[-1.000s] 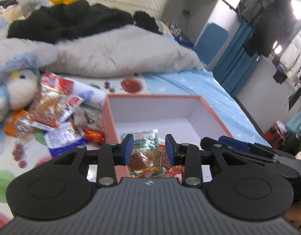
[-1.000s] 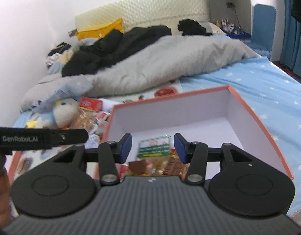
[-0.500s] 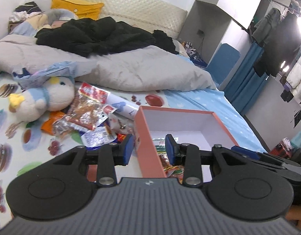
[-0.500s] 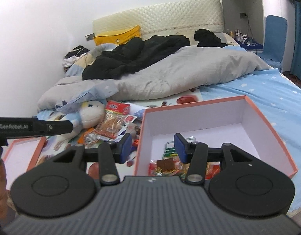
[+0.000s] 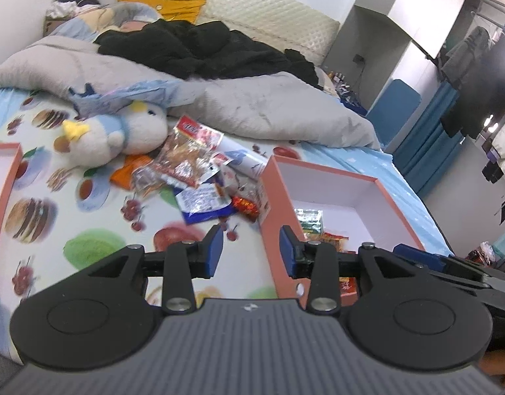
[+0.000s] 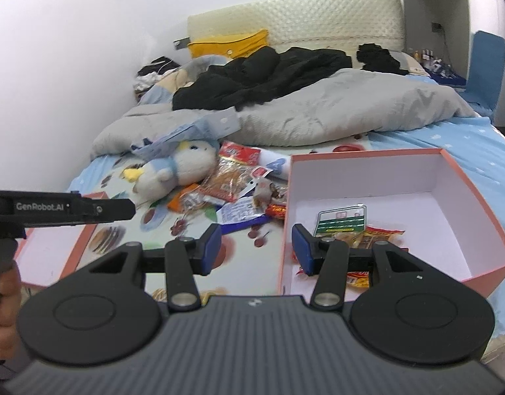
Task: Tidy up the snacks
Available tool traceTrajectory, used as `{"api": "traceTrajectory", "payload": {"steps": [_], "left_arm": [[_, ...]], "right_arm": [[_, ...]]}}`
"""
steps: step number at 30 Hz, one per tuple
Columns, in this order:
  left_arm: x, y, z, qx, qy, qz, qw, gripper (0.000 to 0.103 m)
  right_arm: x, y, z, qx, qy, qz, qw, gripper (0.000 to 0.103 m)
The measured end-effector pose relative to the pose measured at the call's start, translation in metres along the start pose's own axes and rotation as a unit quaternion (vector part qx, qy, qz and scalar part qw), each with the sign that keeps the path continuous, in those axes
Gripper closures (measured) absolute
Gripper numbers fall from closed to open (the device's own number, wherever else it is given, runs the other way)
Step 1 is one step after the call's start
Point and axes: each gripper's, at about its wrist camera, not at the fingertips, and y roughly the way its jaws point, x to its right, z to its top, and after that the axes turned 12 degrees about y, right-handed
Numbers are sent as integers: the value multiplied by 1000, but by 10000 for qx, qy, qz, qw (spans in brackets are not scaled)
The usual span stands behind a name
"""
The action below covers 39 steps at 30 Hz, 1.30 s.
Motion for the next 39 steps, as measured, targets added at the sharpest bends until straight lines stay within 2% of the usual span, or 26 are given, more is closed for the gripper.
{"api": "traceTrajectory", "payload": {"steps": [4,7,14,19,24,27,31,35,39], "left_arm": [[-5,-4,-11,-42,-113,57,9999,58],[-7,-5,-17,-71,-114,63,9999,53],[-15,1,-21,-60,-260,61,9996,50],[-30,21,-24,-225,-414,75,9989,50],[-61,62,-21,-469,-689,106,9965,50],[-85,93,-11,-601,-870,99,9943,50],[-114,134,17,-905,-1008,256,9904,50],[-130,157,54,-1170,-1104,322,9864,50],[-136,164,85,-1211,-1225,304,9846,50]], "right_arm": [[-9,1,-7,-44,-177,53,9998,53],[-14,0,-13,1,-319,39,9995,53],[-21,7,-22,-154,-337,93,9993,53],[-28,28,-23,-272,-452,66,9986,53],[-34,68,-17,-434,-600,-11,9973,53],[-38,101,-7,-576,-576,26,9967,53],[-40,149,11,-998,-573,91,9933,53],[-47,173,31,-1334,-698,89,9886,53],[-49,184,57,-1513,-604,-44,9866,53]]}}
